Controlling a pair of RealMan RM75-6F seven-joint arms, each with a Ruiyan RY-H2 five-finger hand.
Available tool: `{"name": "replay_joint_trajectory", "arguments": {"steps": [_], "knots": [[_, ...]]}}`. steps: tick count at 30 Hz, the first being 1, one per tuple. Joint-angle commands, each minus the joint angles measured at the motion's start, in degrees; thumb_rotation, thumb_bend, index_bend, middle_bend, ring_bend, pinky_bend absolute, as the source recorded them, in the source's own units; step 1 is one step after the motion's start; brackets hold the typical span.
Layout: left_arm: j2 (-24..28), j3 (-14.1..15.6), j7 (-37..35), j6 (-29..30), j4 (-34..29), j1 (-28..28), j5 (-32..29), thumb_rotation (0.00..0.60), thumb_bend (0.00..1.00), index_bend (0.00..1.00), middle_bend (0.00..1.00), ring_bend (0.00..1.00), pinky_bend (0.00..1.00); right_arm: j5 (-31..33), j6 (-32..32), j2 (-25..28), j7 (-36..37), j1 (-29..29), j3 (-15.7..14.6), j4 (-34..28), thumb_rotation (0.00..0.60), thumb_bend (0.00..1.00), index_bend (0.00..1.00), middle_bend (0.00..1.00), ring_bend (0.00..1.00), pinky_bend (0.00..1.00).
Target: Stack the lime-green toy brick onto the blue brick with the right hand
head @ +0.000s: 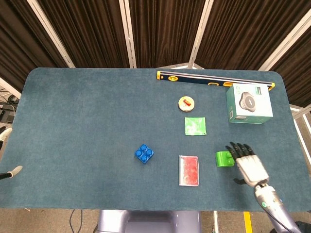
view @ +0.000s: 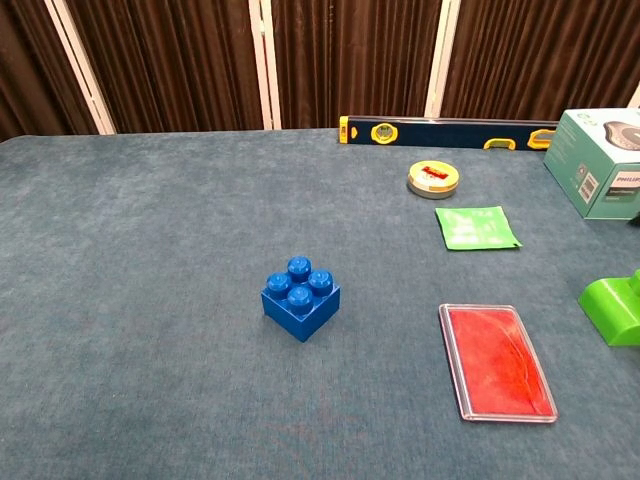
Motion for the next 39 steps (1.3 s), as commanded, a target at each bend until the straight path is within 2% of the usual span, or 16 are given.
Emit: {"name": "replay_joint_trajectory", "arguments": {"steps": [1, 6, 9, 13, 17, 25, 29, 35, 39], "knots": [[-0.15, -0.02, 0.29, 0.26, 0.03, 0.23, -0.16, 0.6, 0.0, 0.0, 0.0, 0.0, 0.0, 2.58, -3.55, -2.05, -2.39, 2.53, -0.08, 0.85, 0.6, 0.0, 0.0, 0.0, 0.0, 0.12], [-0.34, 0.05, 0.6, 1.06, 0.14, 0.73, -0.18, 0.6, 0.0, 0.0, 0.0, 0.0, 0.0, 3.89, -4.19, -4.91, -6.48, 4.54, 0.6, 4.14, 0.6, 0.0, 0.0, 0.03, 0.0, 0.15], [-0.46, -0.09, 0.55, 0.94, 0.42, 0.85, -0.84, 0.6, 0.0, 0.0, 0.0, 0.0, 0.0, 4.62, -4.12, -6.58, -7.41, 5.53, 1.23, 6.4, 0.6, 0.0, 0.02, 0.09, 0.01, 0.21], [-0.56, -0.25, 0.75, 0.43, 0.56, 0.74, -1.53, 0.6, 0.0, 0.0, 0.0, 0.0, 0.0, 5.3, -4.29, -8.52, -7.72, 6.54, 1.58, 9.01, 0.6, 0.0, 0.09, 0.24, 0.13, 0.36], [-0.67, -0.25, 1.19, 0.36, 0.46, 0.7, -1.53, 0.6, 0.0, 0.0, 0.0, 0.0, 0.0, 6.5, -5.19, -9.93, -7.88, 7.36, 1.57, 11.12, 0.6, 0.0, 0.18, 0.33, 0.23, 0.44], [-0.89, -0.5, 1.82, -0.65, 0.55, 0.3, -2.42, 0.6, 0.0, 0.0, 0.0, 0.0, 0.0, 5.95, -4.13, -11.82, -9.98, 8.23, 0.85, 15.05, 0.6, 0.19, 0.33, 0.51, 0.41, 0.64], [-0.88, -0.54, 2.1, -0.92, 0.39, 0.19, -2.6, 0.6, 0.0, 0.0, 0.0, 0.0, 0.0, 2.87, -2.21, -11.03, -10.09, 8.71, 0.43, 14.61, 0.6, 0.24, 0.34, 0.53, 0.42, 0.66], [-0.93, -0.63, 2.38, -1.91, 0.4, -0.18, -3.24, 0.6, 0.0, 0.0, 0.0, 0.0, 0.0, -9.31, 2.55, -7.08, -8.97, 11.74, 0.24, 10.36, 0.6, 0.24, 0.34, 0.53, 0.42, 0.66], [-0.91, -0.89, 2.27, -2.35, 0.56, -0.37, -3.89, 0.6, 0.0, 0.0, 0.0, 0.0, 0.0, -14.94, 0.85, -4.38, -6.75, 15.83, 0.76, 7.06, 0.6, 0.24, 0.34, 0.52, 0.41, 0.66]]}}
